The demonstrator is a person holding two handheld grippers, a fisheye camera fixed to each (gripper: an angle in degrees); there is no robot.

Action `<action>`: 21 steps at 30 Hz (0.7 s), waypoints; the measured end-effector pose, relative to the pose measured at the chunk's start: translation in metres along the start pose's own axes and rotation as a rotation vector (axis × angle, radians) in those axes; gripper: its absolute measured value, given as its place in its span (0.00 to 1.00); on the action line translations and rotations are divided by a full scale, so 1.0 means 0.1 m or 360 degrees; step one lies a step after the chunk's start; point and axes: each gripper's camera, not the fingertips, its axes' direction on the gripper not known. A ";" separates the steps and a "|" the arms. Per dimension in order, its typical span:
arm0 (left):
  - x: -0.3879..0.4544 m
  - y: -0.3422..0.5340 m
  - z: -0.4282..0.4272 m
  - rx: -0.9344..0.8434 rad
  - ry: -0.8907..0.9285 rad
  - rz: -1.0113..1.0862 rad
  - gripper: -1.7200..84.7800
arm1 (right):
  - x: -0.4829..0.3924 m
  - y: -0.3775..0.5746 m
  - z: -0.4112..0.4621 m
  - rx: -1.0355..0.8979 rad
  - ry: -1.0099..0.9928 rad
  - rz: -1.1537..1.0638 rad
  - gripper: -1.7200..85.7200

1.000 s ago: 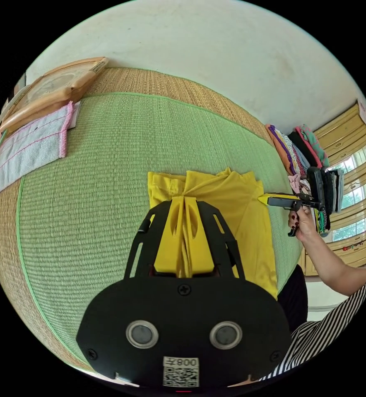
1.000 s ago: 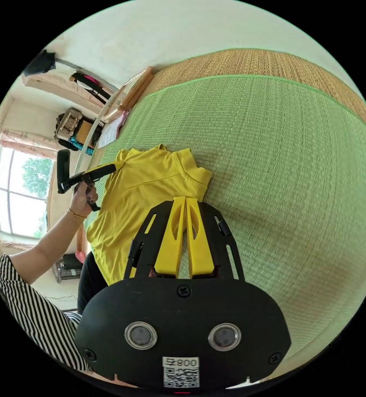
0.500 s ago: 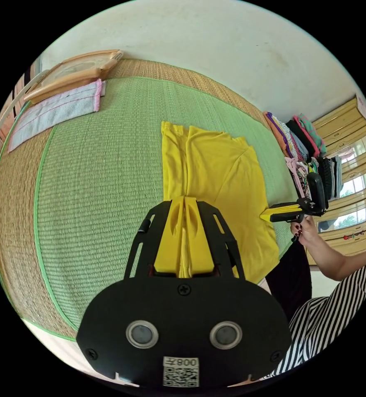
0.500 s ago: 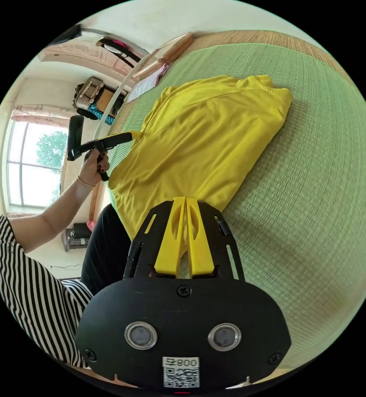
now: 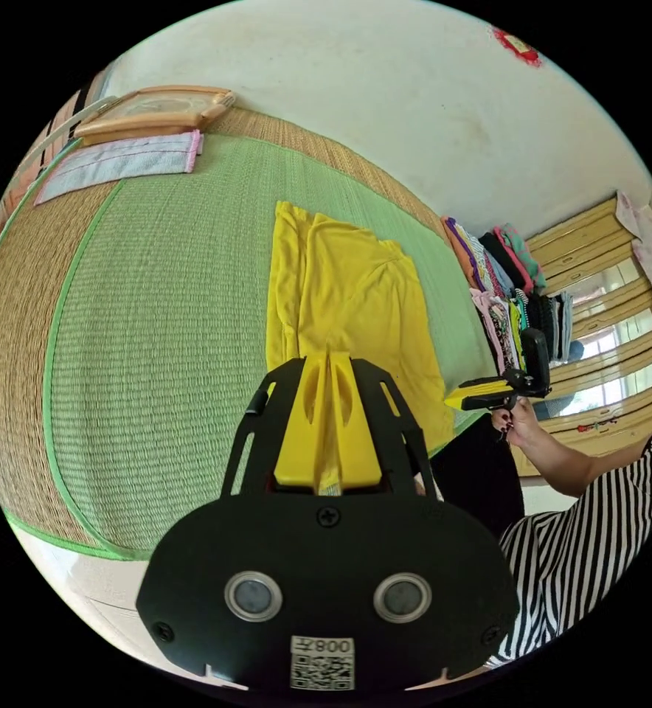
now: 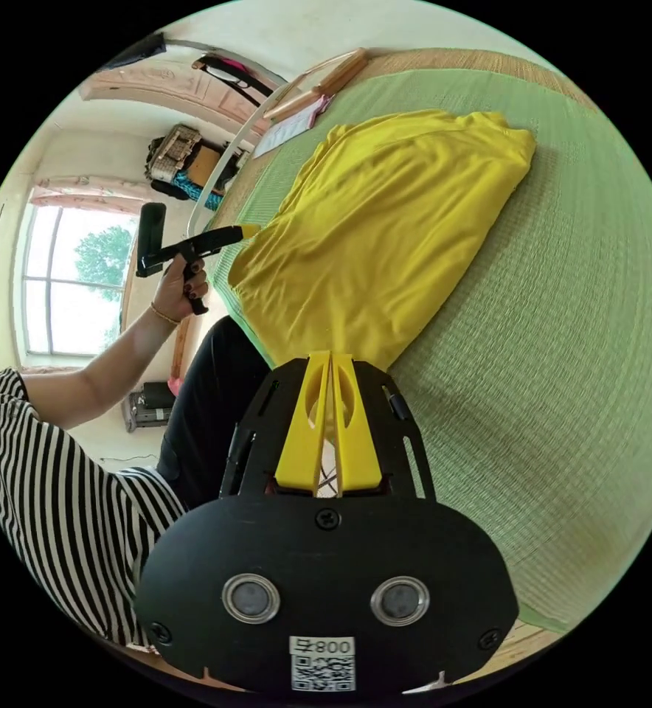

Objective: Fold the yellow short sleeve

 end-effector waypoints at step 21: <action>0.42 0.96 1.85 -0.0321 0.0913 -0.0364 0.10 | 0.95 1.16 0.16 0.0381 -0.0747 0.0554 0.10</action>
